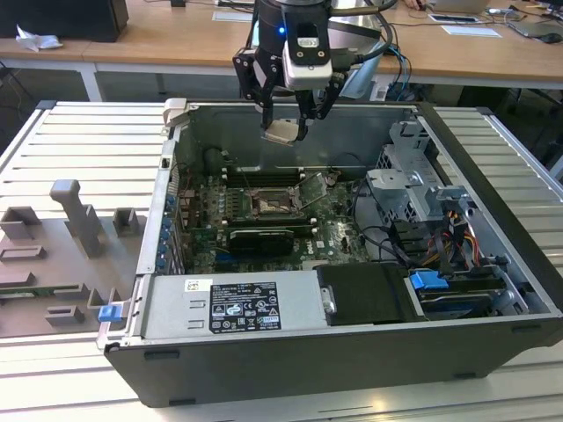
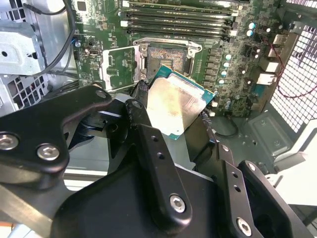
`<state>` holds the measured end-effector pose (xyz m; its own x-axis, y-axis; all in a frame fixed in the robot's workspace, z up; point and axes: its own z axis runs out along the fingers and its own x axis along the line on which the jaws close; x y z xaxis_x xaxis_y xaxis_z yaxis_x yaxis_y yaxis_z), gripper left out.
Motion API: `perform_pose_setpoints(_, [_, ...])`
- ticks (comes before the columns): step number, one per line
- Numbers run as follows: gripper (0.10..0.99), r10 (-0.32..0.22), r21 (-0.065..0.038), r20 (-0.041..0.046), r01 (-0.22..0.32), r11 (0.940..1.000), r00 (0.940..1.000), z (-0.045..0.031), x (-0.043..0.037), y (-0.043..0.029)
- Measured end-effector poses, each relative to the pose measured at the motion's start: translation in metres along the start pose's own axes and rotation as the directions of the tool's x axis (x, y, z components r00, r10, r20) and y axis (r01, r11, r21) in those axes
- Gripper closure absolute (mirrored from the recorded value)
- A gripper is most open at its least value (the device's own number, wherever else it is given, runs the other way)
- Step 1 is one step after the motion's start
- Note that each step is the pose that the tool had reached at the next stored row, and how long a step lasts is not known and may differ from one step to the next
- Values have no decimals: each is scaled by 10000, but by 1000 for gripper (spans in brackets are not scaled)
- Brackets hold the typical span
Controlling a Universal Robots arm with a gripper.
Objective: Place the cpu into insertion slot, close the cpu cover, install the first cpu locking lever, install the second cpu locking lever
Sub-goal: 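Place the cpu into insertion slot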
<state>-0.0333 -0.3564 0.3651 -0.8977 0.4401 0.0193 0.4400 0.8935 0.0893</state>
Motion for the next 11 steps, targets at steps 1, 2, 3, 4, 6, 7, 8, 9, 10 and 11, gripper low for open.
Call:
perform_pose_setpoints(1, [545,18,0,2,-18,10000,10000,0,0,0])
perform_pose_setpoints(2, [545,48,-1,4,-48,10000,10000,0,0,0])
perform_pose_setpoints(3, [545,69,-1,6,-69,10000,10000,0,0,0])
perform_pose_setpoints(4, [545,104,-2,9,-104,9999,9999,0,0,0])
perform_pose_setpoints(6, [545,191,-4,17,-191,9998,9998,1,0,0])
perform_pose_setpoints(7, [545,247,-5,22,-247,9997,9997,1,0,0])
perform_pose_setpoints(8, [545,286,-5,26,-286,9996,9996,1,0,0])
perform_pose_setpoints(9, [545,310,-6,28,-310,9995,9995,1,0,0])
perform_pose_setpoints(10, [545,360,-7,32,-360,9994,9993,1,0,0])
perform_pose_setpoints(11, [545,393,-8,35,-393,9992,9992,1,0,0])
